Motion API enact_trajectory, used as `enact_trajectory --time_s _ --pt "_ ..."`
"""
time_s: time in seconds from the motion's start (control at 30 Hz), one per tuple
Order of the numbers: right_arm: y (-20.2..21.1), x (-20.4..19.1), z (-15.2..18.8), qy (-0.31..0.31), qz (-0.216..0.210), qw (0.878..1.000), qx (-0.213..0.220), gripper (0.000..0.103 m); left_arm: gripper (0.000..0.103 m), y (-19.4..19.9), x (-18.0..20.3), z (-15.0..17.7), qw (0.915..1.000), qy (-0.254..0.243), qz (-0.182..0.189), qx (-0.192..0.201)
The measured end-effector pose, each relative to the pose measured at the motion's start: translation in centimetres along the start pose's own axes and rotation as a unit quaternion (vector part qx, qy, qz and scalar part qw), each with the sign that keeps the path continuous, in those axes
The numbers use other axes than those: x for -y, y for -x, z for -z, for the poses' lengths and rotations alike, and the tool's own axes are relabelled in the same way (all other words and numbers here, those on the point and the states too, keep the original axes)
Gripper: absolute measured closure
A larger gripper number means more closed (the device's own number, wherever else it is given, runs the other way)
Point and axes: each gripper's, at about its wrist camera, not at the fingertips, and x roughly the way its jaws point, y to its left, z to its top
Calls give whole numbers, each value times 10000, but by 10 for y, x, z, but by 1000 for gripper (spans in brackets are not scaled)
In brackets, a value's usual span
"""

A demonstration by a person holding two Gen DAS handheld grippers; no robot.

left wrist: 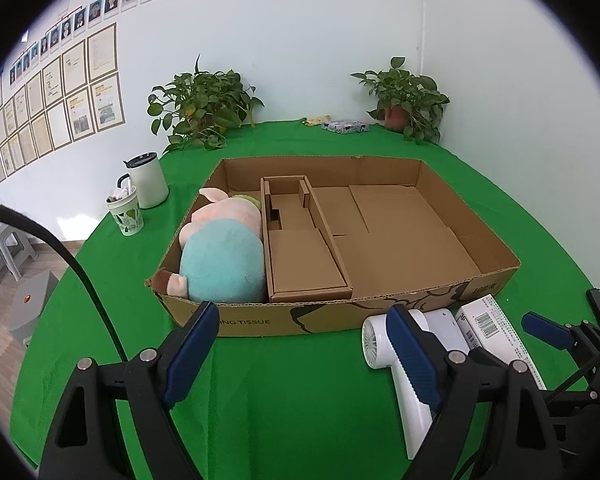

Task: Organize objects
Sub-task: 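Grasp the white hair dryer handle with the right gripper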

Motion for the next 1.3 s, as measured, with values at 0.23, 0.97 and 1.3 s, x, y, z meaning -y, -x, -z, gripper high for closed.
enact_trajectory --time_s 0.23,0.97,1.3 --pt "-2 -11 16 328 -414 9985 -142 23 17 -16 -6 9 9965 216 659 -463" --pt "-59 -53 67 628 -811 9867 -1258 72 37 -92 20 60 9099 680 3238 -2501" --pt "-53 -50 74 372 -915 9847 -1436 62 37 -103 29 65 9036 915 3224 -2668"
